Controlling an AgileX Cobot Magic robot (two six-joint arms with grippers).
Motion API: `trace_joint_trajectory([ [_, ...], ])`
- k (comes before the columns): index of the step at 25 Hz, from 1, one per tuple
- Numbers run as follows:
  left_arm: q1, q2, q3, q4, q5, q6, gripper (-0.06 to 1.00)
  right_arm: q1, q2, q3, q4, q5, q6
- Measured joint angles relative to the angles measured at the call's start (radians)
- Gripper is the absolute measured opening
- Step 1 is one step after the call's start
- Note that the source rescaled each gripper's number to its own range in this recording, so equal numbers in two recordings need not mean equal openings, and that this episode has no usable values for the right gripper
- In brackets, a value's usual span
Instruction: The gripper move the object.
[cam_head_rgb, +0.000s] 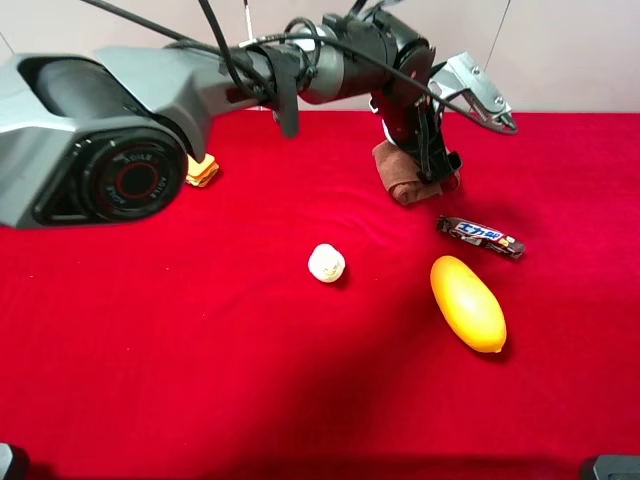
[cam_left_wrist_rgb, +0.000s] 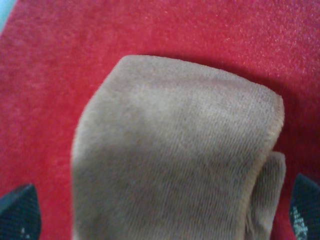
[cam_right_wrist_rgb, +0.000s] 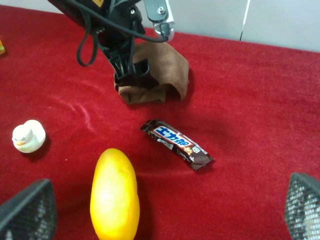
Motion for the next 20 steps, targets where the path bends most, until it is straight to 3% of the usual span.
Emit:
trace_joint_trajectory([
  [5,0.000,-0.073,0.000,0.002,0.078,0.000,1.00,0.000,0.000,0.000,0.000,0.000,0.000],
  [18,0.000,-0.219,0.000,0.002,0.535,-0.001,1.00,0.000,0.000,0.000,0.000,0.000,0.000],
  [20,0.000,-0.238,0.000,0.004,0.561,-0.001,1.00,0.000,0.000,0.000,0.000,0.001,0.000],
])
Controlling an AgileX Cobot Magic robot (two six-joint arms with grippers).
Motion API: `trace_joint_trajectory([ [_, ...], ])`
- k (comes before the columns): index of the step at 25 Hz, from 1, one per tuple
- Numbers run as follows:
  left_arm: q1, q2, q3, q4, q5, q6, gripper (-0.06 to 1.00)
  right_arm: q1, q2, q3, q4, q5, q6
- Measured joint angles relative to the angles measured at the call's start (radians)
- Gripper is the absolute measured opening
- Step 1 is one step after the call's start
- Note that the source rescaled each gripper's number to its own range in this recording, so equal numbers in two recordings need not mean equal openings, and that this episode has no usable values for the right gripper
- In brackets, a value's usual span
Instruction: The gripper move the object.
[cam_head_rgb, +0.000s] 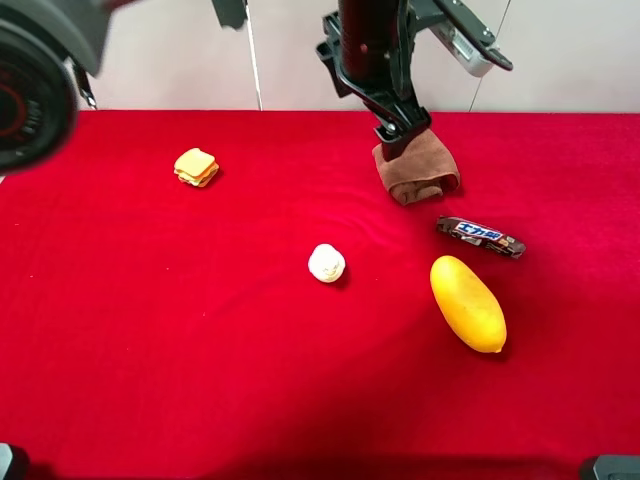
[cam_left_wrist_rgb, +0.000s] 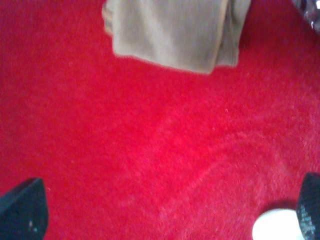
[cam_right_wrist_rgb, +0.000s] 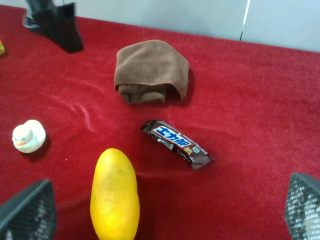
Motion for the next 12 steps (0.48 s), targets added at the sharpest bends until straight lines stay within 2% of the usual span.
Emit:
trace_joint_trajectory([
  [4,0.000,-0.034,0.000,-0.003,0.001,-0.002,1.00,0.000,0.000,0.000,0.000,0.000,0.000],
  [9,0.000,-0.081,0.004,-0.051,0.001,-0.008,1.00,0.000,0.000,0.000,0.000,0.000,0.000],
  [12,0.000,-0.119,0.045,-0.057,0.001,-0.019,1.00,0.000,0.000,0.000,0.000,0.000,0.000],
])
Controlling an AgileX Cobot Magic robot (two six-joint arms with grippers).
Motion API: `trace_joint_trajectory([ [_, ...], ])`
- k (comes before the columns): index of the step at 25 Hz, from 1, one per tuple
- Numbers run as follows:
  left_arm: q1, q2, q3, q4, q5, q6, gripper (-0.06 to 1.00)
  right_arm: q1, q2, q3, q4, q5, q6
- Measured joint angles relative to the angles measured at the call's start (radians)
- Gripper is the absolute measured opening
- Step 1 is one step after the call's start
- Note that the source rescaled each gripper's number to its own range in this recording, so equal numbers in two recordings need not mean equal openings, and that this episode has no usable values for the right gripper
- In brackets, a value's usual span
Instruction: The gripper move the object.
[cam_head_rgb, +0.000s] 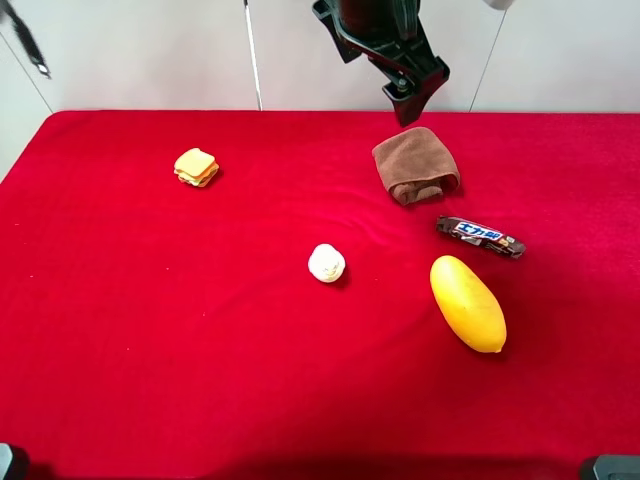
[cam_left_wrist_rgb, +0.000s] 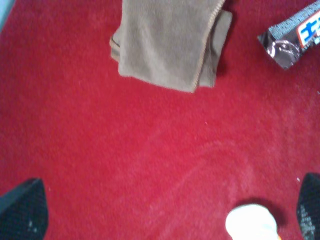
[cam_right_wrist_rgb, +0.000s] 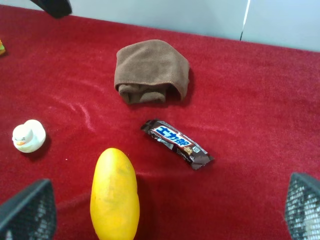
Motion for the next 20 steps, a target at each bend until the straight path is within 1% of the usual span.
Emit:
trace_joint_trajectory([
  [4,0.000,-0.072,0.125,0.000,0.000,-0.007,1.00,0.000,0.000,0.000,0.000,0.000,0.000],
  [12,0.000,-0.288,0.460,0.000,-0.002,-0.013,1.00,0.000,0.000,0.000,0.000,-0.001,0.000],
  [20,0.000,-0.500,0.772,0.001,-0.003,-0.107,1.00,0.000,0.000,0.000,0.000,-0.001,0.000],
])
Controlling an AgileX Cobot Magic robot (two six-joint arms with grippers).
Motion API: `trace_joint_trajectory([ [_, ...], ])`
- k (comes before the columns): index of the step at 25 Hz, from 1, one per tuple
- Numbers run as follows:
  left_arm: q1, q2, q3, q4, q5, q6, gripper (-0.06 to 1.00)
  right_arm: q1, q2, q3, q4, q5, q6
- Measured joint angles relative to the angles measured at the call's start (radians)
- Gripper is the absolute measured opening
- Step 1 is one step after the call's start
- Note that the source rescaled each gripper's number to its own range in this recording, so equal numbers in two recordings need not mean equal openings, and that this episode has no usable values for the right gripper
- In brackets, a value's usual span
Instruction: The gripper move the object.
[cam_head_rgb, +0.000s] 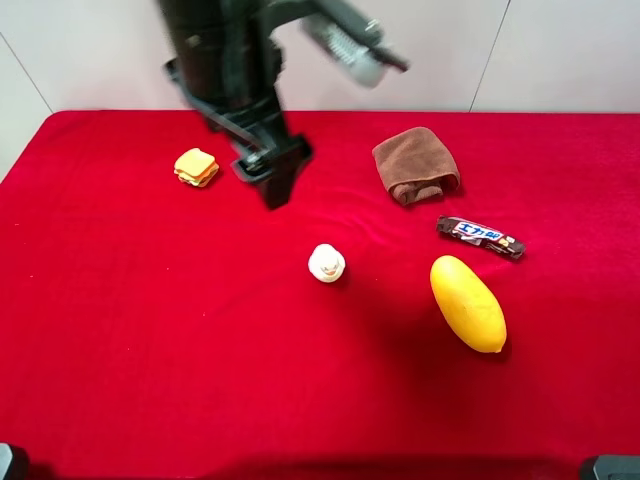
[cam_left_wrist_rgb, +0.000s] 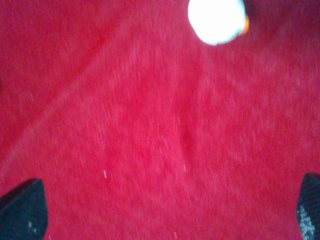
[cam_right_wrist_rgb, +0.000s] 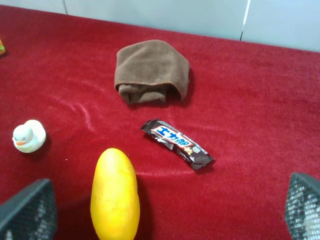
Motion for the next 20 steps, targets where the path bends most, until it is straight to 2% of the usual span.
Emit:
trace_joint_trajectory([
  [8,0.000,-0.201,0.262,0.002,0.000,-0.053,1.00,0.000,0.000,0.000,0.000,0.000,0.000],
  [20,0.000,-0.524,0.630,0.002,0.000,-0.218,1.00,0.000,0.000,0.000,0.000,0.001,0.000],
])
